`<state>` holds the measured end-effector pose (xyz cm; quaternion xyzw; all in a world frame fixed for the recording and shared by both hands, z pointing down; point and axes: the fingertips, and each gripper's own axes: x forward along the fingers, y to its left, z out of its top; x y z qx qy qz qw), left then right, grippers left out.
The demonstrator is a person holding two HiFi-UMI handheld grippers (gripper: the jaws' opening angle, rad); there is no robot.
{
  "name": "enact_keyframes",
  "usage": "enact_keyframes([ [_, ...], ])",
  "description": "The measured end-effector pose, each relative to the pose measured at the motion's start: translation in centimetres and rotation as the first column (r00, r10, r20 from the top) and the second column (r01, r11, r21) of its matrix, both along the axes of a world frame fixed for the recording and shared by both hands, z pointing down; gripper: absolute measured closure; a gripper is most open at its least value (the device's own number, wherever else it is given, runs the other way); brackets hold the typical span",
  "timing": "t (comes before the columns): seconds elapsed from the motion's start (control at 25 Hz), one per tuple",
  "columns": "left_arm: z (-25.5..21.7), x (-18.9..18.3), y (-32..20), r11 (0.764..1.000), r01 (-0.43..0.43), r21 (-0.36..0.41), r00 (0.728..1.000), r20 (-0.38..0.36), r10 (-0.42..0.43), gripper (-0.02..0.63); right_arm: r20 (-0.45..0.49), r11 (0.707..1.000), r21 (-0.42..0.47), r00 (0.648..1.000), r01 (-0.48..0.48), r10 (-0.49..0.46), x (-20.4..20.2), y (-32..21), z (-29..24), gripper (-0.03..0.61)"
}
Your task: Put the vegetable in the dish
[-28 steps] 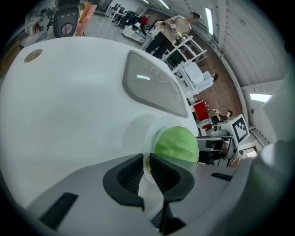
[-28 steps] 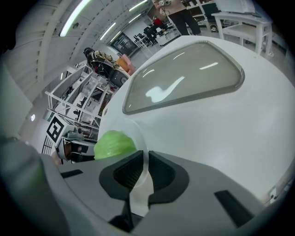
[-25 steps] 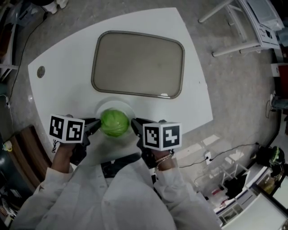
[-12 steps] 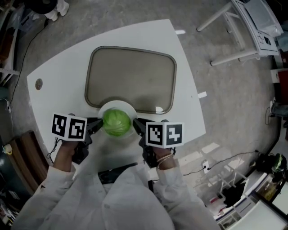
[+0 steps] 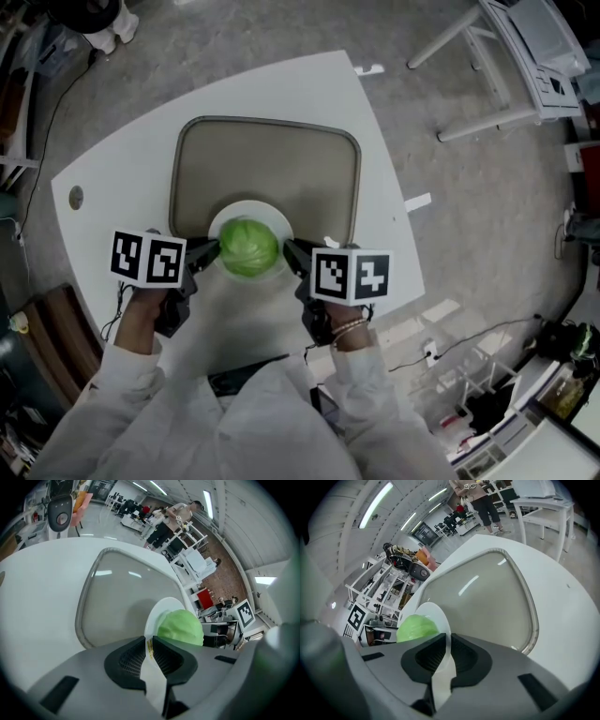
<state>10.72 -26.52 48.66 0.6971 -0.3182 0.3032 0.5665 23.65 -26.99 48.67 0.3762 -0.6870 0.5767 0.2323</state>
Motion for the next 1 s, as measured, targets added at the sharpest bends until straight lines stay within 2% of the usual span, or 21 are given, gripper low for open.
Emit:
enact_keyframes([
  [0.6, 0.6, 1.8, -7.6, 0.999, -0.020, 0.031, 1.000, -0.012, 0.020, 0.565, -0.008, 0.998, 0.041, 0.999, -0.039, 0.040, 1.8, -7.2, 0.2, 0.535],
  [1.0, 2.1, 2.3, -10.3, 0.999, -0.046, 0.017, 0.999, -0.019, 0.046, 0.565, -0.032, 0.998, 0.039, 0.999, -0.042, 0.043, 2.2, -9.9, 1.6, 0.535],
])
